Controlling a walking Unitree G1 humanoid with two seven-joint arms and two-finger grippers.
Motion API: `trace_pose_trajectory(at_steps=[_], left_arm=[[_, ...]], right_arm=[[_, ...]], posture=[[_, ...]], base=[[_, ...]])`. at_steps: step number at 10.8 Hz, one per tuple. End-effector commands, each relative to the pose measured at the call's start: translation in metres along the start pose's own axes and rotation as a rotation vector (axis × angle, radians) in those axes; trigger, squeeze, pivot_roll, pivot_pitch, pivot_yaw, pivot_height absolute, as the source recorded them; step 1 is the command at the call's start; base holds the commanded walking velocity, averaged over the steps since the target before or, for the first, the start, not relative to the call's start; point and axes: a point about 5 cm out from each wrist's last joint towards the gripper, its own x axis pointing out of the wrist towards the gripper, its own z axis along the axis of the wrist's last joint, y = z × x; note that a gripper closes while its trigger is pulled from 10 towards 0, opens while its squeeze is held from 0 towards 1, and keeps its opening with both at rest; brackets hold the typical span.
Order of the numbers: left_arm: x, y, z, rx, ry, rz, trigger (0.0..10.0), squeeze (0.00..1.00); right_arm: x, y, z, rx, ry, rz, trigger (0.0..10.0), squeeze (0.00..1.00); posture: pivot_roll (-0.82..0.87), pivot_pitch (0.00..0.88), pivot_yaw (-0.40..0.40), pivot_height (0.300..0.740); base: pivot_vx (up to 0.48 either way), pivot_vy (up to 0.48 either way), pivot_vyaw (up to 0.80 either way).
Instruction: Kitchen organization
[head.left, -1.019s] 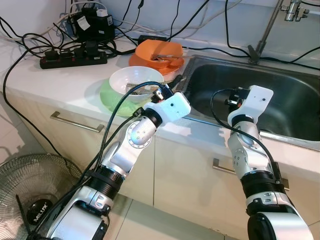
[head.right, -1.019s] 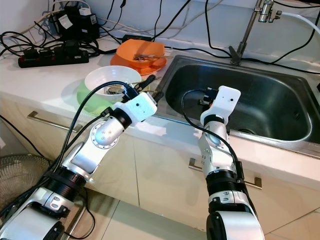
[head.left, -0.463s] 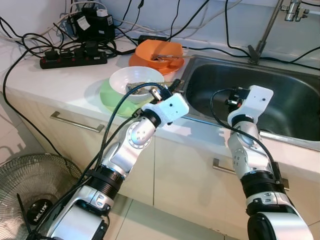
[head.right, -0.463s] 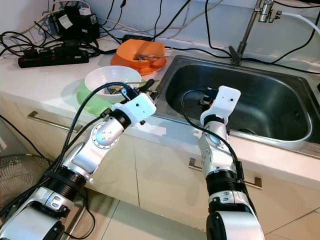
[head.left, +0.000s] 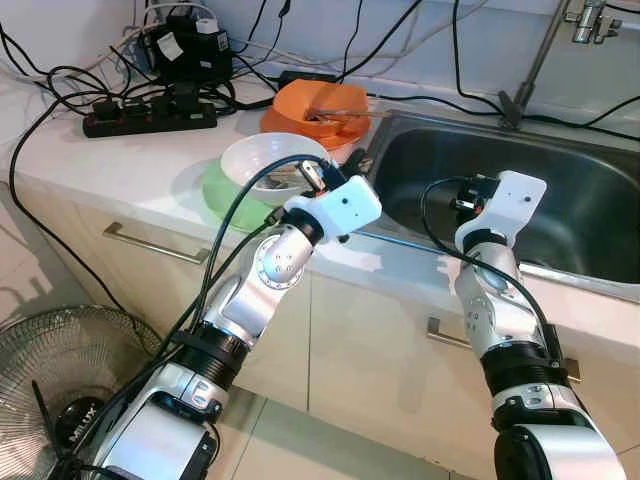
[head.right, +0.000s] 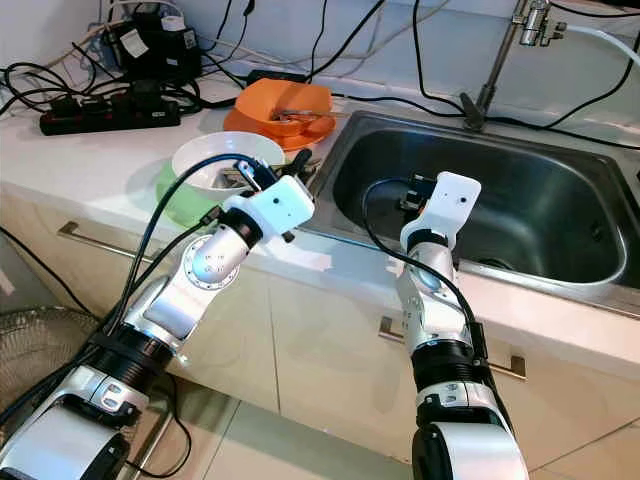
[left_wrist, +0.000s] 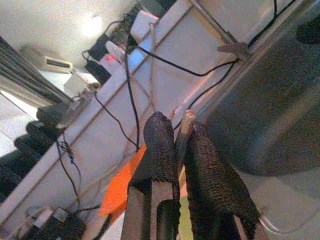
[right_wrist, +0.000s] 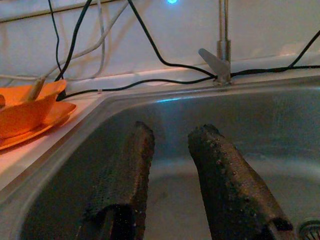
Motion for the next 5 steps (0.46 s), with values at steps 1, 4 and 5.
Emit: trace_pose_trajectory(at_steps=[1,4,5], left_arm=[[0.001,0.002,0.002,0.005,-0.004,0.008,0.0,0.0],[0.005,0.019,0.017,0.099,-0.073,0.085,0.0,0.0],[0.006,0.025,0.022,0.155,-0.098,0.125,0.9,0.0]], right_arm=[[0.003,0.0,0.005,-0.005,-0.02,-0.001,10.0,0.0],[0.004,0.001,0.005,-0.005,-0.02,0.002,10.0,0.0],[0.004,0.001,0.005,-0.005,-0.02,0.004,10.0,0.0]], posture=[[0.18,0.017,-0.007,0.74],[0.18,0.005,-0.009,0.74],[0.18,0.002,-0.01,0.74]], base=[[0.0,0.0,0.0],[0.0,0.0,0.0],[0.0,0.0,0.0]])
